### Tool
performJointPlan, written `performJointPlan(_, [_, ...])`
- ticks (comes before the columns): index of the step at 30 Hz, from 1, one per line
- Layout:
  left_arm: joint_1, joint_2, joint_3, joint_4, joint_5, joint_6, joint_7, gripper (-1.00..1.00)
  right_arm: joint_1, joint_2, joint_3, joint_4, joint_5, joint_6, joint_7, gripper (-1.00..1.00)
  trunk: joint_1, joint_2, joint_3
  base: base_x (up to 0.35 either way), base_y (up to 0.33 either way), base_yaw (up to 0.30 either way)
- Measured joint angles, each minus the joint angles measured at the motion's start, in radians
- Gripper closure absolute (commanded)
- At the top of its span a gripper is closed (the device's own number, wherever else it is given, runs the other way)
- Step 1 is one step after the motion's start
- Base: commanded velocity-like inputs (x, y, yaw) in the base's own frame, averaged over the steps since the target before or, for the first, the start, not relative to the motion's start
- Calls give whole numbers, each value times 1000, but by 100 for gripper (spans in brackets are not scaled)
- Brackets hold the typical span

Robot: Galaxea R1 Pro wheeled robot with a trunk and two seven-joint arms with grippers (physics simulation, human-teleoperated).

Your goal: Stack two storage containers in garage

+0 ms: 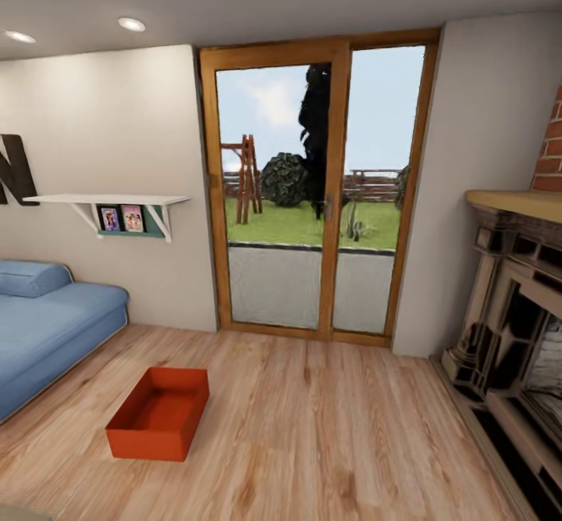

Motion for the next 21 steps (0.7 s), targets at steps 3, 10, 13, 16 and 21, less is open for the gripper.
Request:
performJointPlan(3, [0, 0, 0, 0, 0, 0, 0, -100, 0, 0, 0, 0, 0, 0, 0, -100, 0, 0, 0, 294, -199, 266])
performJointPlan(10, [0, 0, -1, 0, 0, -3, 0, -100, 0, -1, -1, 0, 0, -2, 0, -100, 0, 0, 0, 288, -216, 109])
performJointPlan(13, [0, 0, -1, 0, 0, -3, 0, -100, 0, -2, -1, 0, 0, -2, 1, -100, 0, 0, 0, 287, -215, 10])
performJointPlan(16, [0, 0, 0, 0, 1, -3, 0, -100, 0, -3, 0, 0, 0, 0, 13, -100, 0, 0, 0, 304, -132, 0])
performJointPlan(21, [0, 0, 0, 0, 1, -3, 0, -100, 0, -3, 0, 0, 0, -1, 14, -100, 0, 0, 0, 307, -114, 0])
